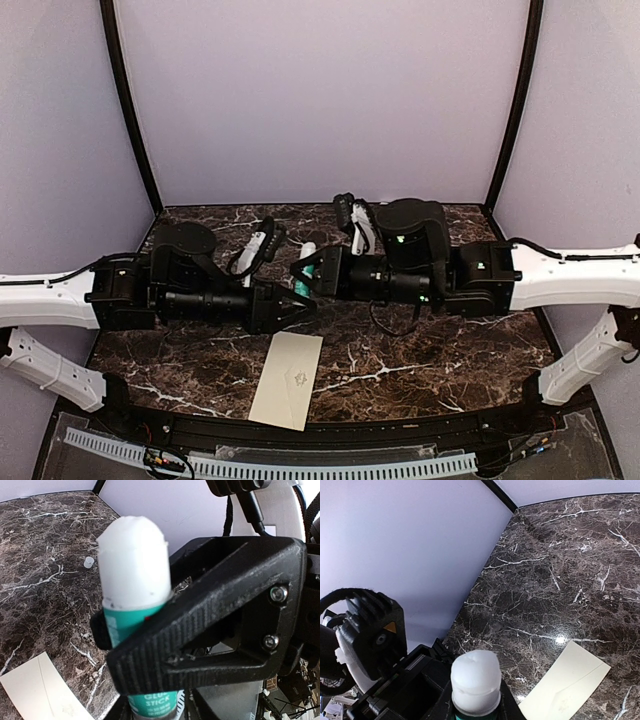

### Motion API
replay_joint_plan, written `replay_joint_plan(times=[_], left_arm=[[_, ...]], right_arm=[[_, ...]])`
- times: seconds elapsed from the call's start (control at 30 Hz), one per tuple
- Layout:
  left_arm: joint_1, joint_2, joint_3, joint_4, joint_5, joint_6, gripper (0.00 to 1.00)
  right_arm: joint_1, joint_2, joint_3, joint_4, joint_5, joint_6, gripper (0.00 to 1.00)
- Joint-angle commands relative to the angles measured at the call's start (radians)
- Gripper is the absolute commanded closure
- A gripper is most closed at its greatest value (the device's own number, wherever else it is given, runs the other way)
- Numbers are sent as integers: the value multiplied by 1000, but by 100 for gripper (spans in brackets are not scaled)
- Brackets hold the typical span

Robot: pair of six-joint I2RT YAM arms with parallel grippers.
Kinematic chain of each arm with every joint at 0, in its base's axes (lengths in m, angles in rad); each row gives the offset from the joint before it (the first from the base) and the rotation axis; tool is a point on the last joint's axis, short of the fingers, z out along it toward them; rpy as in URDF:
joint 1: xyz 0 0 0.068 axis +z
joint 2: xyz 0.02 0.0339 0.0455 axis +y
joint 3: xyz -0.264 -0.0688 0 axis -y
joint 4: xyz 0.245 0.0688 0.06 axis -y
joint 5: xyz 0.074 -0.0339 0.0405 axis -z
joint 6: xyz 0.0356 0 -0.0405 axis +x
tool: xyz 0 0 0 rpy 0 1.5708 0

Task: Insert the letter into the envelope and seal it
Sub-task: Screw the solid glue.

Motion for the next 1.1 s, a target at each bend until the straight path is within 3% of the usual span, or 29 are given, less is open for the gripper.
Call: replay_joint_plan(times=[0.0, 0.33, 0.57, 0.83, 1.07], left_arm=[[-5, 13, 8, 54, -9, -7, 71], [-4, -8, -27, 85, 8, -32, 100], [-5, -48, -83, 209, 153, -34, 100], [-5, -70, -98, 389, 395, -52, 100], [-5, -38, -68, 452, 587, -70, 100]], right_arm=[[1, -36, -9, 70, 12, 38, 100], [-10, -70, -61, 120, -18, 52, 100], [-55, -168, -213, 430, -238, 9, 100], [-62, -223, -272, 617, -483, -82, 100], [-65, -225, -303, 765, -709, -113, 100]])
